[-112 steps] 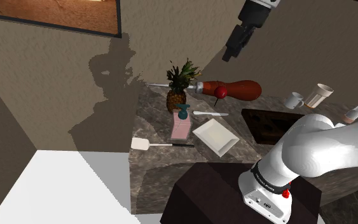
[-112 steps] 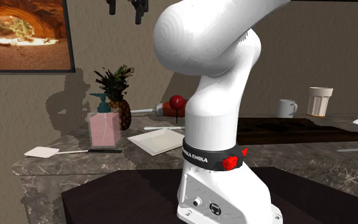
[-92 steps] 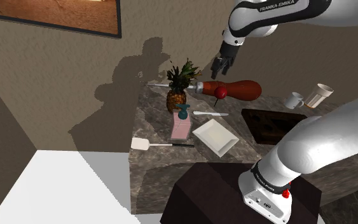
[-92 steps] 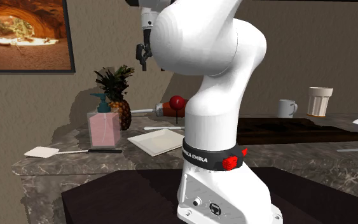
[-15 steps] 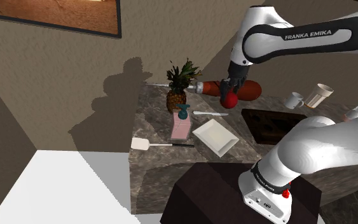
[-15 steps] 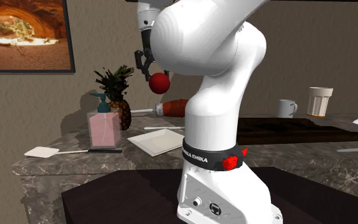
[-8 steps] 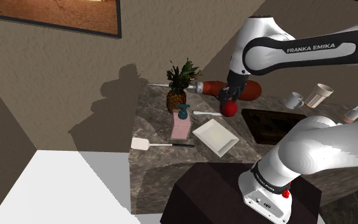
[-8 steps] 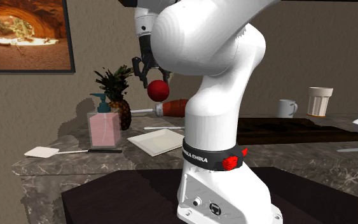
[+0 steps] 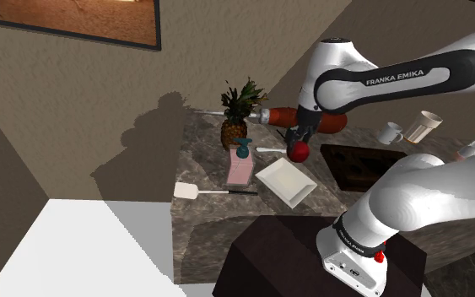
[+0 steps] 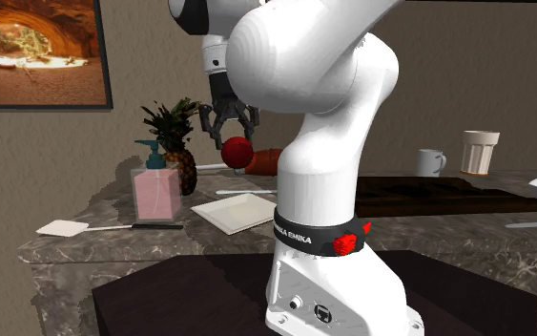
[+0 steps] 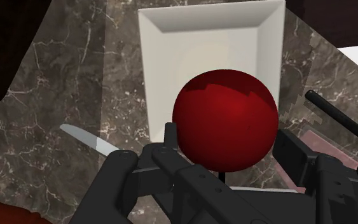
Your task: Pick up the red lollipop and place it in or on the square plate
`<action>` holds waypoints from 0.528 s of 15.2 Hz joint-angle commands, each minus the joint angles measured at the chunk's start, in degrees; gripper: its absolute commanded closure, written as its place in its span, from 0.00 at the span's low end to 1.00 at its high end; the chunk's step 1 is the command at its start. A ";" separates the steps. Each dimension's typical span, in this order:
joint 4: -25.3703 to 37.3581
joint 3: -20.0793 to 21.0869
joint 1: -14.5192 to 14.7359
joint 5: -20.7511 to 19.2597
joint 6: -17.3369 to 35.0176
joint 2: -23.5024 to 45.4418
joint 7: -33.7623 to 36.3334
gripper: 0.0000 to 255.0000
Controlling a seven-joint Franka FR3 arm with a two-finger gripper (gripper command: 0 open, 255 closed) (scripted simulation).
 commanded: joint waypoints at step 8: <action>-3.55 -0.18 -0.35 -0.80 8.96 5.36 0.78 1.00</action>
